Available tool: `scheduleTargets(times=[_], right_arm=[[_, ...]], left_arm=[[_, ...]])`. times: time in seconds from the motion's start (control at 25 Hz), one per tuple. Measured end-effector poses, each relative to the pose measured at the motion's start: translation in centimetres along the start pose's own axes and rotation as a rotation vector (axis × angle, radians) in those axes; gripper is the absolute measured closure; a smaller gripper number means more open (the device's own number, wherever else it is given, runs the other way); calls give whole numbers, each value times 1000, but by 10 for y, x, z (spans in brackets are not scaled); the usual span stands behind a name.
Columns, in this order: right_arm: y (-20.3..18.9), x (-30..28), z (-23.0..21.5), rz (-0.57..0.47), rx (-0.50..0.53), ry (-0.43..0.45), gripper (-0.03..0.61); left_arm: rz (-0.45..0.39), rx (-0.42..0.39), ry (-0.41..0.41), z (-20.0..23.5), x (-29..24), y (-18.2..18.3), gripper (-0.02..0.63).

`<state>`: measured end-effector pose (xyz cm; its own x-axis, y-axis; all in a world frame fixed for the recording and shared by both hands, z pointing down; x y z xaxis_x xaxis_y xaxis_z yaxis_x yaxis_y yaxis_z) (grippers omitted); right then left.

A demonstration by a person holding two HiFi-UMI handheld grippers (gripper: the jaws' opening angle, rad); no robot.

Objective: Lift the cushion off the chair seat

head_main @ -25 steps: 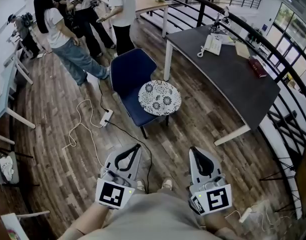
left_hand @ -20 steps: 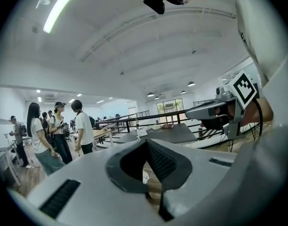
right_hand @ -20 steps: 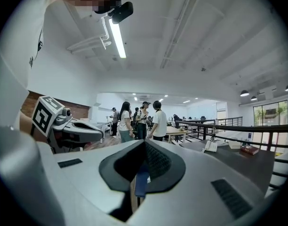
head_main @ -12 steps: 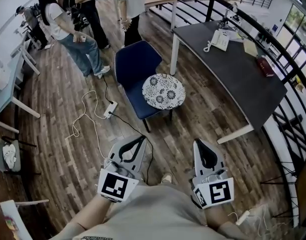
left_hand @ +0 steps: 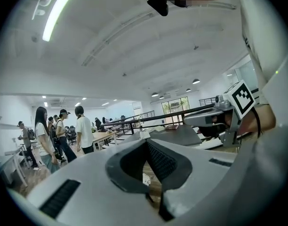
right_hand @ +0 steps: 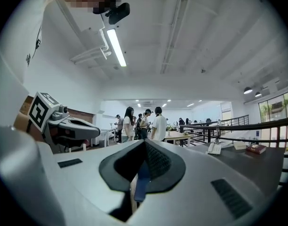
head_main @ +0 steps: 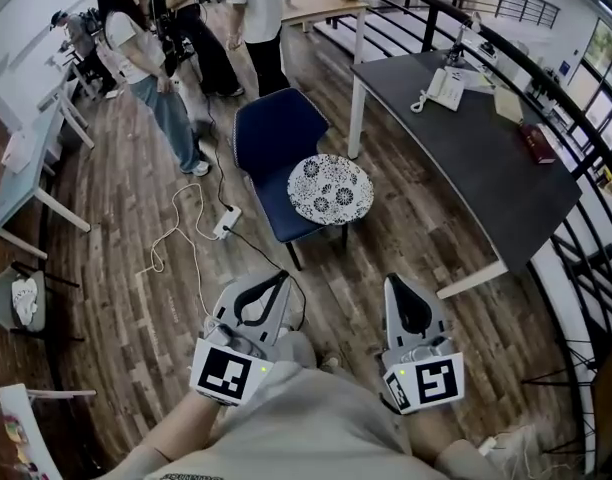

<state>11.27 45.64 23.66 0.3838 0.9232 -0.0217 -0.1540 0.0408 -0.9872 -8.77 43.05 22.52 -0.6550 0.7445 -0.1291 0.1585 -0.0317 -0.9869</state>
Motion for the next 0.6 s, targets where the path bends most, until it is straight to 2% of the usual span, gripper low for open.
scheduleTargets(times=[0.16,0.36,0.6], right_arm=[[-4,-3,-3,-13,-6,18,577],[-11,-12,-14,-33,0,21,577],[-24,-38,-32,-26,15,13,577]], left_arm=[[-20,-7,-4,-5,-4,0,609],[-30,-57,-14,-3,-22,-3,610],[-35,-8,-13,14,-55,-15,611]])
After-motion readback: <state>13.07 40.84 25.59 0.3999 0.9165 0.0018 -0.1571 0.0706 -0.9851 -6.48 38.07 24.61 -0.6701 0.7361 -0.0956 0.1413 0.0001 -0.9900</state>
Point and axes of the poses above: the fingertips, and each gripper's own axes: x backward along the fingers, z to its left, y out of its top, the point moved 6 cm from there along x, backward along the fingers, and after that the axes turned 8 degrees about x, right-handed, at the moved point
